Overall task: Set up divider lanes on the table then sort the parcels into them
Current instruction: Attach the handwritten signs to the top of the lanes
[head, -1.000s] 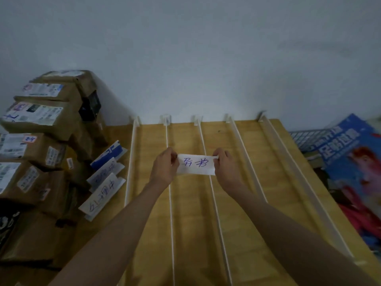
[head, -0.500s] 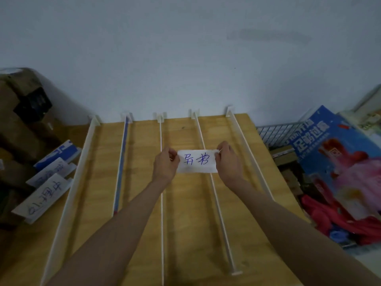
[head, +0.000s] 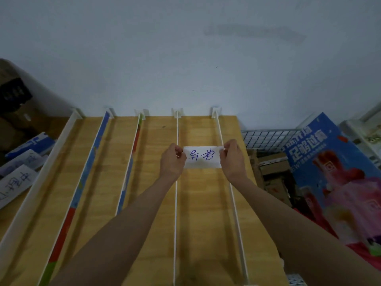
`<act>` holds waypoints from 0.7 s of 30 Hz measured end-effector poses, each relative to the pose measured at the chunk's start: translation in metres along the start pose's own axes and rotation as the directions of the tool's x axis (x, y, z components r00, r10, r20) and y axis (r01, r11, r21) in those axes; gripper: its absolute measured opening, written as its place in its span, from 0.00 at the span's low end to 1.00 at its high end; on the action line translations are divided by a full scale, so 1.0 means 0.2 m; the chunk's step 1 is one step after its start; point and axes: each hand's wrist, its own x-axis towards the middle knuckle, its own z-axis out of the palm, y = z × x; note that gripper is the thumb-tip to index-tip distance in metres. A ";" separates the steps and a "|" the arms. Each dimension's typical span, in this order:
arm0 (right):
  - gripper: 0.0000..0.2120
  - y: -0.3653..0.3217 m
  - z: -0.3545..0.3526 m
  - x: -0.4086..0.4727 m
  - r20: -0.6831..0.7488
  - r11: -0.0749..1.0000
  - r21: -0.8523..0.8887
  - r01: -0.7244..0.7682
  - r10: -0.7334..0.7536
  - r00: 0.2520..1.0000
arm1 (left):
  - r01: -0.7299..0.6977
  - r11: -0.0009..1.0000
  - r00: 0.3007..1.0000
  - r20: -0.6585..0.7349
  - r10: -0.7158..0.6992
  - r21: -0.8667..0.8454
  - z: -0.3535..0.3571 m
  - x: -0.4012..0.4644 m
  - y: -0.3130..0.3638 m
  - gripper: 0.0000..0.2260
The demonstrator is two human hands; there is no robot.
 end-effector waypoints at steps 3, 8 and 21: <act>0.05 0.05 0.02 0.13 0.014 1.000 0.022 -0.013 0.012 1.000 | 0.020 1.000 1.000 -0.001 -0.020 0.004 0.07 0.10 0.04 0.05; 0.07 0.07 0.08 0.36 0.021 0.997 0.069 -0.043 0.042 0.999 | 0.054 0.998 0.998 -0.009 -0.054 -0.017 0.18 0.31 0.08 0.05; 0.13 0.13 0.49 1.10 0.103 0.979 0.180 -0.100 0.082 0.991 | 0.109 0.994 0.988 0.108 -0.109 0.001 0.42 1.14 -0.05 0.18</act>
